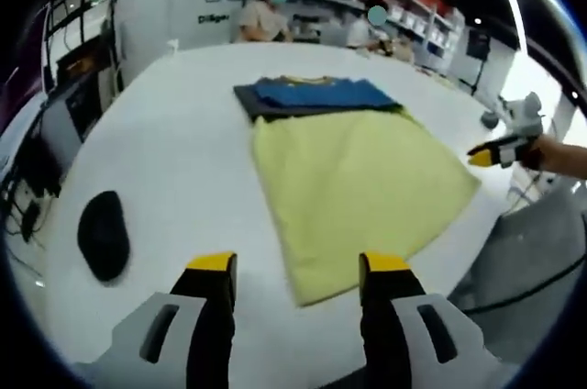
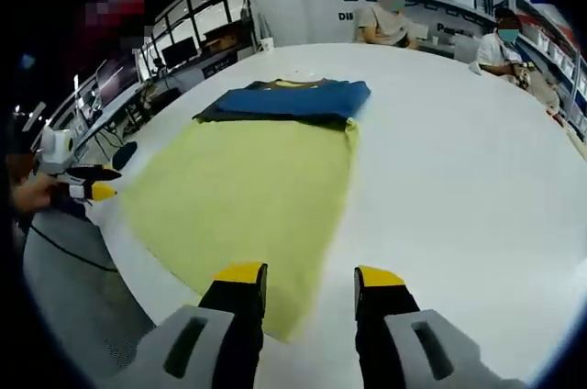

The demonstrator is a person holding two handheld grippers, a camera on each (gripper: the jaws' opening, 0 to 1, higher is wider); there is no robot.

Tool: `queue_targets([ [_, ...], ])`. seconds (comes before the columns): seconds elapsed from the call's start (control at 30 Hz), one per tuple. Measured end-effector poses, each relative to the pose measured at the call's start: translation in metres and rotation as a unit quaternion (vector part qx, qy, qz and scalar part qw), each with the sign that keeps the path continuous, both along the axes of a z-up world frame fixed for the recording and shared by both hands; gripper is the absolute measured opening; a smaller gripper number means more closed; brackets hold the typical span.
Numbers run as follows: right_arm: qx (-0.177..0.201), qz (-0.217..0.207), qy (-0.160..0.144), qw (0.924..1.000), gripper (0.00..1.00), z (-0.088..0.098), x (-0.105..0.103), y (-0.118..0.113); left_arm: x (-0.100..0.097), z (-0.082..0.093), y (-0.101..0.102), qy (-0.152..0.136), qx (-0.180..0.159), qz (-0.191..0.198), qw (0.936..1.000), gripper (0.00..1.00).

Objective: Fold the garment on the visible template until the final outline fits inside the template.

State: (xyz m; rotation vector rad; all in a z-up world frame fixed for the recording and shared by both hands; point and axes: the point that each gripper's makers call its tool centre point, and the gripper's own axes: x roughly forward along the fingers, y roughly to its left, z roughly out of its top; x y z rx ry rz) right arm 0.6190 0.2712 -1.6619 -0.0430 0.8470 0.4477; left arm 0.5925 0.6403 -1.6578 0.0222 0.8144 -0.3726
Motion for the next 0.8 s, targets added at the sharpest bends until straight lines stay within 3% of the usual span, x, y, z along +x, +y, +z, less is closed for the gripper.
queue_targets([
  [0.27, 0.011, -0.005, 0.016, 0.9998, 0.3, -0.01, -0.021, 0.001, -0.007, -0.005, -0.007, 0.021, -0.019, -0.002, 0.9996, 0.35],
  [0.47, 0.001, -0.001, 0.016, 0.9999, 0.17, -0.011, -0.029, 0.002, -0.013, -0.012, 0.0, 0.04, 0.008, 0.001, 0.9992, 0.23],
  [0.67, 0.001, 0.001, 0.03, 0.9995, 0.13, -0.017, -0.035, 0.001, -0.016, -0.016, -0.002, 0.053, 0.001, 0.004, 0.9986, 0.18],
  [0.8, 0.006, 0.005, 0.038, 0.9993, 0.04, -0.02, -0.039, 0.004, -0.014, -0.017, 0.0, 0.053, 0.001, 0.009, 0.9985, 0.1],
])
